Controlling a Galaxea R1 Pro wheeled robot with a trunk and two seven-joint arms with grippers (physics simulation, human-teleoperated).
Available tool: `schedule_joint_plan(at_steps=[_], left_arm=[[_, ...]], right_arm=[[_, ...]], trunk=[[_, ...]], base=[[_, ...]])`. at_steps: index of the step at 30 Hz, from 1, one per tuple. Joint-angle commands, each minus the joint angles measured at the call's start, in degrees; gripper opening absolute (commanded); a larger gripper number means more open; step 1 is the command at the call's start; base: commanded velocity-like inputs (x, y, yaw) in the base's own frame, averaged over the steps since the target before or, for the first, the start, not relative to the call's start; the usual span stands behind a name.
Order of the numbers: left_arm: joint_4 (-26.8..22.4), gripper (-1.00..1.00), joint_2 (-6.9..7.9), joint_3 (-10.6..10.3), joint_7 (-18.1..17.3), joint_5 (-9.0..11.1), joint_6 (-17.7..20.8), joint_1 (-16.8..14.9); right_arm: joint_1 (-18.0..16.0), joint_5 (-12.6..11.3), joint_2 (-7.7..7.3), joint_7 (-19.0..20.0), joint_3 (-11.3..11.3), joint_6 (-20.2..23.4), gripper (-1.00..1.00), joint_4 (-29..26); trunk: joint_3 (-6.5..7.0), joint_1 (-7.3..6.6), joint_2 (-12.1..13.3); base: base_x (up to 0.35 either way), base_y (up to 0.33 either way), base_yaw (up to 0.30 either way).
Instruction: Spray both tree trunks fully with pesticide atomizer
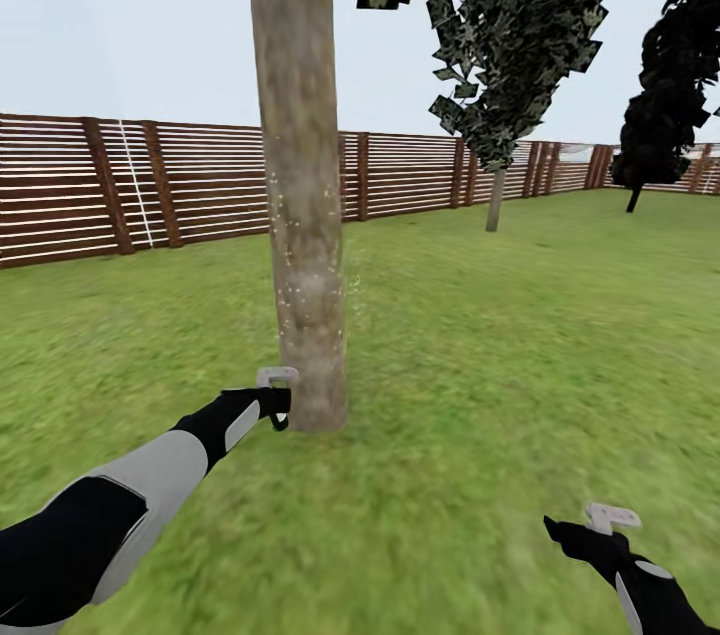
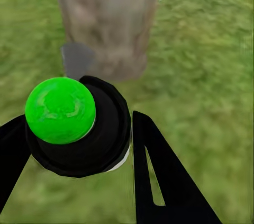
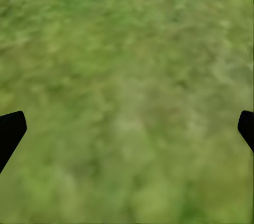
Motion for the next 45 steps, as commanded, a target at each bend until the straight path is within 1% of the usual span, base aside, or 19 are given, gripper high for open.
schedule_joint_plan(at_steps=[1,11,13,15,19,21,26,27,28,30,31,33,34,36,38,39,41,43,45], left_arm=[[-0.01,-1.0,-0.02,0.0,0.01,-0.01,0.0,0.0],[-0.01,-1.0,-0.15,0.0,-0.03,-0.01,0.0,0.02],[-0.01,-1.0,-0.54,0.0,0.0,-0.01,0.0,0.0],[0.04,-1.0,-0.86,0.0,0.0,-0.01,0.0,0.0],[0.08,-1.0,-1.01,0.0,0.0,-0.01,0.0,0.08],[1.01,-1.0,-1.54,0.0,0.03,-0.01,-0.04,0.22],[1.85,-1.0,-1.86,-0.01,0.56,-0.45,0.64,0.43],[1.78,-1.0,-1.88,0.11,1.11,-0.49,1.89,0.4],[1.64,-1.0,-1.83,0.19,1.92,-0.51,3.98,0.38],[0.28,-1.0,-1.78,0.24,4.09,-0.58,10.47,0.18],[-1.77,-1.0,-1.77,0.25,5.14,-0.6,13.82,0.09],[-7.68,-1.0,-1.64,0.26,7.11,-0.66,20.88,0.02],[-11.19,-1.0,-1.57,0.26,9.01,-0.7,24.43,-0.02],[-17.78,-1.0,-1.51,0.33,14.63,-0.71,30.31,-0.07],[-22.76,-1.0,-1.4,0.36,18.44,-0.71,35.71,-0.18],[-24.25,-1.0,-1.13,0.41,19.28,-0.73,37.77,-0.23],[-25.04,-1.0,-0.26,0.43,19.71,-0.72,38.97,-0.91],[-25.23,-1.0,1.21,0.44,19.84,-0.72,40.73,-3.0],[-25.23,-1.0,2.22,0.44,19.86,-0.73,41.65,-5.25]], right_arm=[[0.01,0.0,0.0,0.01,0.0,0.0,1.0,0.0],[-0.01,0.0,0.0,0.01,0.0,0.0,1.0,0.0],[-0.04,0.0,0.0,0.01,0.0,0.0,1.0,0.0],[0.01,0.0,-0.02,0.0,0.0,0.0,1.0,0.0],[-0.01,0.0,-0.08,0.02,0.0,0.0,1.0,-0.01],[-0.01,0.0,-0.04,0.02,0.0,0.0,1.0,0.0],[-0.05,0.0,-0.03,0.02,0.02,0.0,1.0,0.0],[-0.04,0.0,-0.01,0.0,0.05,0.0,1.0,0.0],[-0.03,0.0,-0.01,-0.08,0.07,0.0,1.0,0.0],[-0.04,0.0,0.0,-0.14,0.08,0.0,1.0,0.0],[-0.05,0.0,0.0,-0.1,0.08,0.0,1.0,0.0],[-0.04,0.0,0.0,-0.03,0.03,0.0,1.0,0.0],[-0.01,0.0,-0.04,-0.01,0.01,0.0,1.0,0.0],[-0.03,0.0,-0.12,0.01,0.0,0.0,1.0,0.0],[-0.03,-0.07,-0.23,0.02,0.0,0.0,1.0,0.0],[0.0,-0.08,-0.25,0.02,0.0,0.0,1.0,0.0],[-0.01,-0.09,-0.26,0.02,0.0,0.0,1.0,0.0],[-0.02,-0.09,-0.33,0.06,0.0,0.0,1.0,0.0],[-0.01,-0.09,-0.35,0.09,0.0,0.0,1.0,0.0]], trunk=[[0.0,0.0,0.0],[0.0,0.0,0.0],[0.0,0.0,0.0],[0.0,0.0,0.0],[0.0,0.0,0.0],[0.0,0.0,0.0],[0.0,0.0,0.0],[0.0,0.0,0.0],[0.0,0.0,0.0],[0.0,0.0,0.0],[0.0,0.0,0.0],[0.0,0.0,0.0],[0.0,0.0,0.0],[0.0,0.0,0.0],[0.0,0.0,0.0],[0.0,0.0,0.0],[0.0,0.0,0.0],[0.0,0.0,0.0],[0.0,0.0,0.0]], base=[[0.189,-0.311,0.105],[0.161,-0.315,0.077],[0.041,-0.312,0.011],[0.007,-0.131,0.002],[0.001,-0.025,0.0],[0.04,-0.097,0.0],[0.015,-0.033,0.0],[0.001,-0.003,0.0],[0.001,-0.001,0.0],[0.0,0.0,0.0],[0.0,0.0,0.0],[0.0,0.0,0.0],[0.0,0.0,0.0],[0.0,0.0,0.0],[0.0,0.0,0.0],[0.0,0.0,0.0],[0.0,0.0,0.0],[0.0,0.0,0.0],[0.0,0.0,0.0]])
